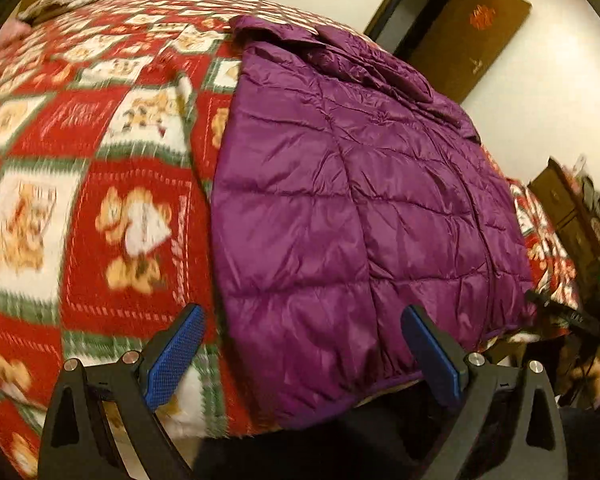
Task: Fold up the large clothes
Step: 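Grasp the jacket hem with the right tool while the left tool grasps the hem beside it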
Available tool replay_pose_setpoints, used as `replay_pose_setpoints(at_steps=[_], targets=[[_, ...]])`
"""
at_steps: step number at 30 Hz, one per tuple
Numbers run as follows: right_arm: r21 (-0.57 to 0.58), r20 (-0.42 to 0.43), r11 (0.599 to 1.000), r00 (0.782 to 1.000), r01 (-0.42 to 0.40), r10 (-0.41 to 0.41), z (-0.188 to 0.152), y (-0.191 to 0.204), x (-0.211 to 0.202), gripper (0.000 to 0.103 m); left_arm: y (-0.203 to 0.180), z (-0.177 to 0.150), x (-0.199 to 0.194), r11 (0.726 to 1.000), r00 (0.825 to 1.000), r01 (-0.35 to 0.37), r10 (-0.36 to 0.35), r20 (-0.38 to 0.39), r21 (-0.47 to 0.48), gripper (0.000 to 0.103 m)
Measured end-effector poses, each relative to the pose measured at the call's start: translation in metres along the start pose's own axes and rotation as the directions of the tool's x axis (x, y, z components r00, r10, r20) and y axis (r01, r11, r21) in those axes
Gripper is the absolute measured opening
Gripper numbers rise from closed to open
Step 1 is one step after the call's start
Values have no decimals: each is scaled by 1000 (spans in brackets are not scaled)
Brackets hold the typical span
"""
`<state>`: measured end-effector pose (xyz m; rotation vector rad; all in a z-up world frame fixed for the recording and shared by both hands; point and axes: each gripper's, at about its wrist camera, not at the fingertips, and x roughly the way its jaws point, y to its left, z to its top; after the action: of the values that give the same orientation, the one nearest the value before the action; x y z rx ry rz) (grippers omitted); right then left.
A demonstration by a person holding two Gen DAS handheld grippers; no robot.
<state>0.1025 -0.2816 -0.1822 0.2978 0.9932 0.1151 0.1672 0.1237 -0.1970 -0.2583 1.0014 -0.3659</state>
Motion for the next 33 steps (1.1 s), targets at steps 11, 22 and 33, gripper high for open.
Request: replay_pose_setpoints(at_steps=[11, 22, 33], targets=[[3, -51, 997, 996, -76, 76, -11, 7, 21, 55, 8, -5, -5, 986, 988, 152, -151, 19, -75, 90], [15, -34, 992, 992, -124, 125, -14, 1, 17, 11, 13, -7, -13, 972, 977, 210, -206, 44, -102, 10], [-50, 162, 912, 898, -407, 409, -1, 14, -57, 9, -17, 7, -83, 938, 909, 340, -346, 233, 67, 4]])
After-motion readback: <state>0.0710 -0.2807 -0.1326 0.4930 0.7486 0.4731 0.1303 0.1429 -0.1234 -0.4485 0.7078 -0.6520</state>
